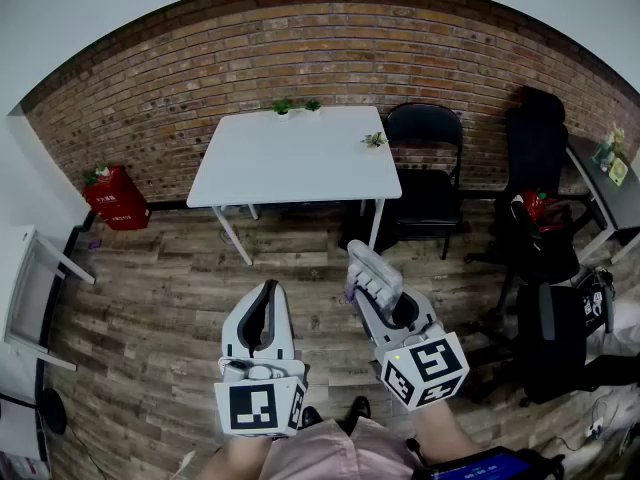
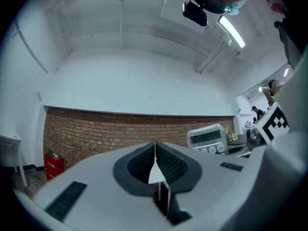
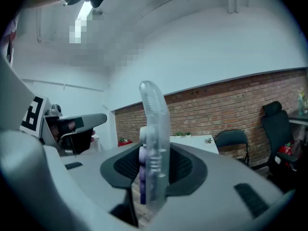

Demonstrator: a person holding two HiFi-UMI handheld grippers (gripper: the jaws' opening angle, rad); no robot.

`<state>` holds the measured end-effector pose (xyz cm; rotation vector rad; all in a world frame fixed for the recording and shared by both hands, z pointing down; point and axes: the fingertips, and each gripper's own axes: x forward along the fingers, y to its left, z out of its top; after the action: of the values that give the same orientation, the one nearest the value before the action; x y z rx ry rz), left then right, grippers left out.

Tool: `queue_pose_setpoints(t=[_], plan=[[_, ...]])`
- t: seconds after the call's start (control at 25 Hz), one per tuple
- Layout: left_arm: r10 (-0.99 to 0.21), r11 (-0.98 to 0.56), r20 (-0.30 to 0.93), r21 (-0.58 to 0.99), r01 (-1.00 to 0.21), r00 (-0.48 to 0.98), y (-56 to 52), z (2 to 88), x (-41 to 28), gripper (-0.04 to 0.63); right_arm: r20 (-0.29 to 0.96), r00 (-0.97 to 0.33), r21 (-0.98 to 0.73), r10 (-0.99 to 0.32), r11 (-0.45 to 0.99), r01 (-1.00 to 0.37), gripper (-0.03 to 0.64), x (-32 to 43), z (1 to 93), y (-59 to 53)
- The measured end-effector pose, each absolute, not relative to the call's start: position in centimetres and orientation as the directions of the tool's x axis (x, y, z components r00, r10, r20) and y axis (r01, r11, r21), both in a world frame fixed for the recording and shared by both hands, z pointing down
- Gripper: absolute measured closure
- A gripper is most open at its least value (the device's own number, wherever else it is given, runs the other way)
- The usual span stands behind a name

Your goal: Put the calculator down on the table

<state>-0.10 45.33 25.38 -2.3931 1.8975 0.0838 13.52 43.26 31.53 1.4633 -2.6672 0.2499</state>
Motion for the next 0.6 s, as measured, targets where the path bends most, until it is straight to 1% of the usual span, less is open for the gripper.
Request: queue_pose_setpoints(t=[0.24,0.44,0.6], plan=[[-0.969,-0.226,-0.09,-0.039,-0.973,0.229,44.9,25.6,1.2,0.577,0.147,-0.542,-0.102,-0.827,0.533,-0.84,0.482,14.7,31.6,42.8],[-0.973,-0.213,-0.079,-0.046,-0.976,0.216,44.8,26.1,2.7,0.577,0.117,-0.553,-0.14,-0.825,0.538,-0.831,0.48,16.6,31.4,42.7],[-0.978,-0.192,-0.073,-0.055,-0.98,0.196,44.8,26.3,4.3,0.577,0.119,-0.571,-0.13,-0.813,0.557,-0.82,0.48,18.1,31.7,42.3]])
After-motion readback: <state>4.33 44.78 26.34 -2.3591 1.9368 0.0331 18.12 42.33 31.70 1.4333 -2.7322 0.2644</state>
